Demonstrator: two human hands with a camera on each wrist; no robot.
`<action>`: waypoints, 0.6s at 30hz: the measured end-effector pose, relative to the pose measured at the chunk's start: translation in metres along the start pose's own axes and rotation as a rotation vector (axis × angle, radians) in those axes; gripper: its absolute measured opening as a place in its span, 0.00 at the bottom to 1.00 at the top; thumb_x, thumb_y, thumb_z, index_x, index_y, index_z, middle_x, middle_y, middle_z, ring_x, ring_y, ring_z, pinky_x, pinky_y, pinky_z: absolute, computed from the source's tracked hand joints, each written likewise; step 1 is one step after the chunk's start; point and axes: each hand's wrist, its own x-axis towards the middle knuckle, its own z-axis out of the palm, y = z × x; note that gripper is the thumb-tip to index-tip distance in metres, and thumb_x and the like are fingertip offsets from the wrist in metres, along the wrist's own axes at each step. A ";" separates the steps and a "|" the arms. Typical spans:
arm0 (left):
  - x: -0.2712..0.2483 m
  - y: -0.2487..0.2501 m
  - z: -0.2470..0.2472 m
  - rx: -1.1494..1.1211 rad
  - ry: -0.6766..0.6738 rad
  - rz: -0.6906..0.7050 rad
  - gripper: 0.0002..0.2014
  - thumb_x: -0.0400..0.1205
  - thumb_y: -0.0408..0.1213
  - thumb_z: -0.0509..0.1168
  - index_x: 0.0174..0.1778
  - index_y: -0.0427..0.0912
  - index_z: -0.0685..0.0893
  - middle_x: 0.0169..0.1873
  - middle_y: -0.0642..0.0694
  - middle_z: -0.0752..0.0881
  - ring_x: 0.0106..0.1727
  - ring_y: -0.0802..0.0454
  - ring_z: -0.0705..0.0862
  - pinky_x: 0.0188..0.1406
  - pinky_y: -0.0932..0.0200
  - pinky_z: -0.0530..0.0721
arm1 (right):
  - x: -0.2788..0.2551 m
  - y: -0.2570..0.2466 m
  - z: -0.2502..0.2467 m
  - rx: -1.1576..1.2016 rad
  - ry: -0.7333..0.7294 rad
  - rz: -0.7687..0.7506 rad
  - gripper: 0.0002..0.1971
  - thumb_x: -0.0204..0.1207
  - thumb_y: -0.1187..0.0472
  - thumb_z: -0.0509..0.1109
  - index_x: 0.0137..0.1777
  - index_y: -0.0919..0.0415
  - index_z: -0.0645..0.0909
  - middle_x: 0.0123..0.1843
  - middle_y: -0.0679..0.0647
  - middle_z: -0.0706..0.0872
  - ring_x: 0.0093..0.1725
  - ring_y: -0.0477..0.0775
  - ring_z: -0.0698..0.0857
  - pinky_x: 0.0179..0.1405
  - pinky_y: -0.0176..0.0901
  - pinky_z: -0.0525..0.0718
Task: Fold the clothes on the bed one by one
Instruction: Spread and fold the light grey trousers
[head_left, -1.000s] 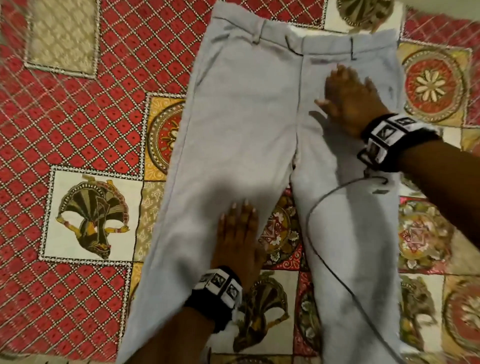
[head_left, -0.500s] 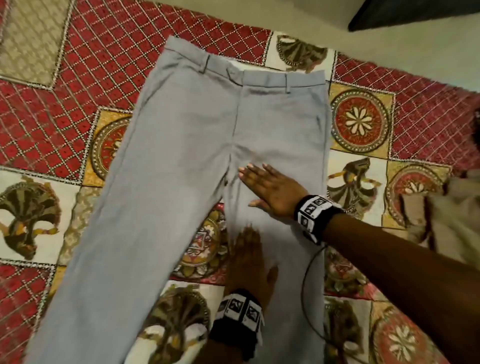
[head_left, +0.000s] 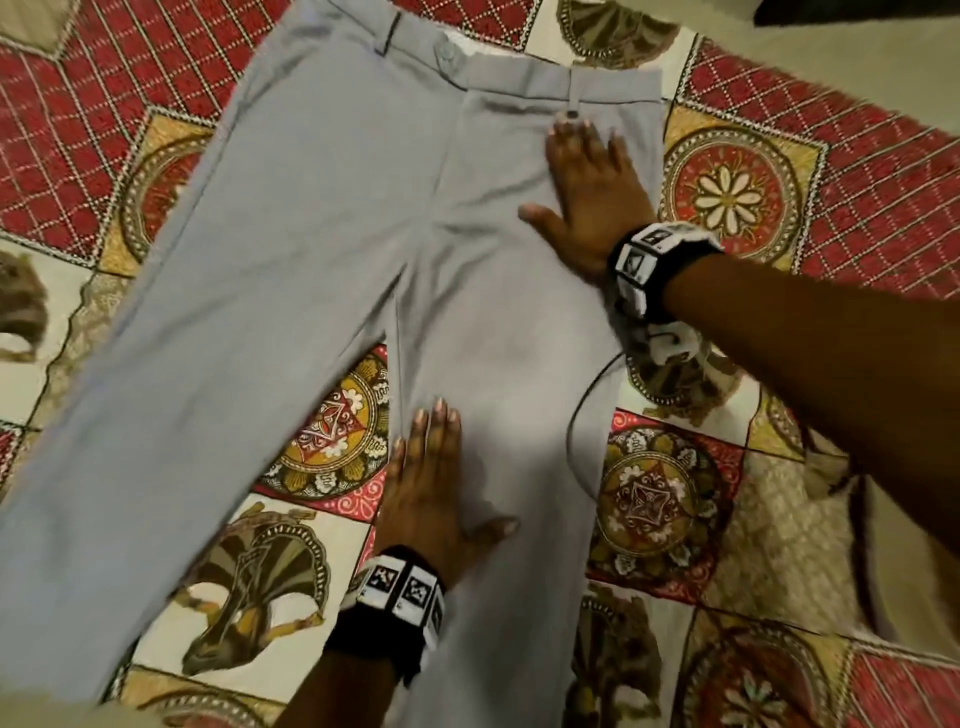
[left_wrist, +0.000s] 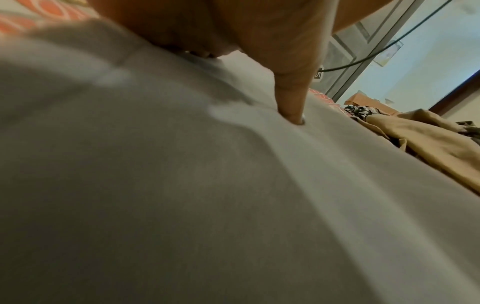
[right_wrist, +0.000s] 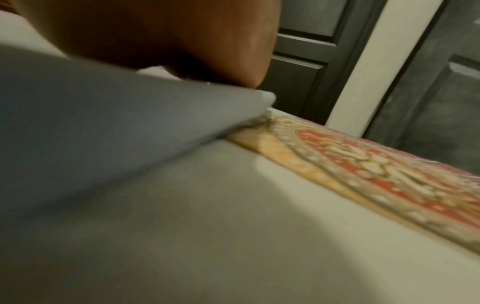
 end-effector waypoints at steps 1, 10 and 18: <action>0.000 0.001 0.000 0.004 0.003 -0.009 0.66 0.69 0.78 0.61 0.85 0.44 0.28 0.85 0.49 0.27 0.85 0.48 0.27 0.85 0.47 0.36 | -0.007 -0.017 0.007 0.007 0.008 -0.133 0.44 0.85 0.30 0.47 0.90 0.63 0.51 0.91 0.61 0.53 0.90 0.63 0.51 0.88 0.62 0.45; -0.031 0.017 0.029 -0.025 0.064 -0.112 0.51 0.82 0.73 0.48 0.85 0.46 0.28 0.85 0.48 0.28 0.86 0.47 0.29 0.87 0.45 0.37 | 0.010 -0.005 0.010 0.001 -0.011 -0.136 0.45 0.83 0.26 0.44 0.91 0.57 0.44 0.92 0.55 0.46 0.90 0.58 0.45 0.88 0.62 0.44; -0.067 0.044 0.068 -0.136 0.138 -0.208 0.44 0.84 0.67 0.44 0.88 0.38 0.43 0.88 0.42 0.40 0.88 0.43 0.42 0.85 0.48 0.40 | -0.131 -0.092 0.041 -0.057 -0.068 -0.693 0.40 0.87 0.37 0.55 0.89 0.65 0.55 0.89 0.65 0.57 0.89 0.66 0.54 0.88 0.64 0.51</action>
